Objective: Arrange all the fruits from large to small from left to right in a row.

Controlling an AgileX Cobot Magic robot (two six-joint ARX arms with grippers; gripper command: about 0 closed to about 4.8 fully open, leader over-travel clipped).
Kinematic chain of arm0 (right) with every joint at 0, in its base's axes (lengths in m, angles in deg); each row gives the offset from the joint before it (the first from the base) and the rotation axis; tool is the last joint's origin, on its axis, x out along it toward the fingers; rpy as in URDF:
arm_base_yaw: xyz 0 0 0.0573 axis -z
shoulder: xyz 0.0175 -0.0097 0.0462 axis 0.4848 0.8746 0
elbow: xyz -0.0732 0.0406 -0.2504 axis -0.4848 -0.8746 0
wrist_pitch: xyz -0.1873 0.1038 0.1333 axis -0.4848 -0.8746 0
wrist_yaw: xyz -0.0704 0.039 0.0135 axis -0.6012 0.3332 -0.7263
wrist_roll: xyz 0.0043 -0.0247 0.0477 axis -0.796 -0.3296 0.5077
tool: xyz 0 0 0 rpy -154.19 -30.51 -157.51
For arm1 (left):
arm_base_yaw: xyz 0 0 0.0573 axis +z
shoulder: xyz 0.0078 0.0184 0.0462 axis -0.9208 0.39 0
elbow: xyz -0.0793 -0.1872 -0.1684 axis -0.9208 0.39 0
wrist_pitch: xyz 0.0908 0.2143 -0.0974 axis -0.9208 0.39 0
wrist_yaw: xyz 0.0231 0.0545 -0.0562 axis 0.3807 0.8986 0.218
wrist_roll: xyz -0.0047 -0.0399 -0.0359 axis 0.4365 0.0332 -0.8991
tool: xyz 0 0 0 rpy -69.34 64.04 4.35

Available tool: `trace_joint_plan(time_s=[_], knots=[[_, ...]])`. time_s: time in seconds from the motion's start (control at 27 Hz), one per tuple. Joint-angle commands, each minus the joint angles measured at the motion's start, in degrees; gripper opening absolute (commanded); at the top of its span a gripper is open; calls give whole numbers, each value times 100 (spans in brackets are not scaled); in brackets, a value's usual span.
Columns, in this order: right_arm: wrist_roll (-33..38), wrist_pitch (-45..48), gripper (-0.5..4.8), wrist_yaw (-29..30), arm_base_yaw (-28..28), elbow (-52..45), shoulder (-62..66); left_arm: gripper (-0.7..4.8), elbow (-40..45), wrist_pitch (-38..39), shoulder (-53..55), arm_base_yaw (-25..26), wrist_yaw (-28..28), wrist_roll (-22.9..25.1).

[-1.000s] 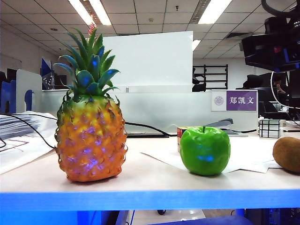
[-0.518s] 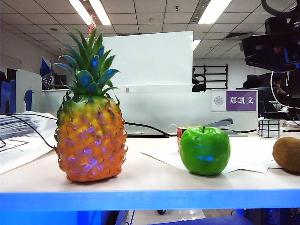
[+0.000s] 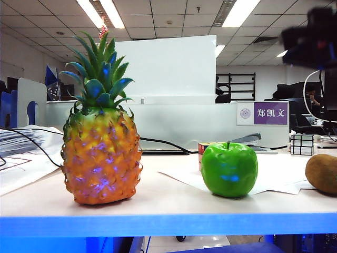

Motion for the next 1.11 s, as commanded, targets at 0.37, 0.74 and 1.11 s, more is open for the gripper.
trace_joint_plan(time_s=[0.37, 0.74, 1.11], knots=[[-146, -334, -1, 334, 2157, 17, -1191, -6, -7, -22, -9, 4, 2, -13], [-151, -459, -1, -66, 3567, 17, -2487, -6, -7, 13, -9, 4, 4, -13], [1060, -1700, -1, 3217, 4422, 15, -3342, -6, -7, 20, -9, 4, 2, -13]])
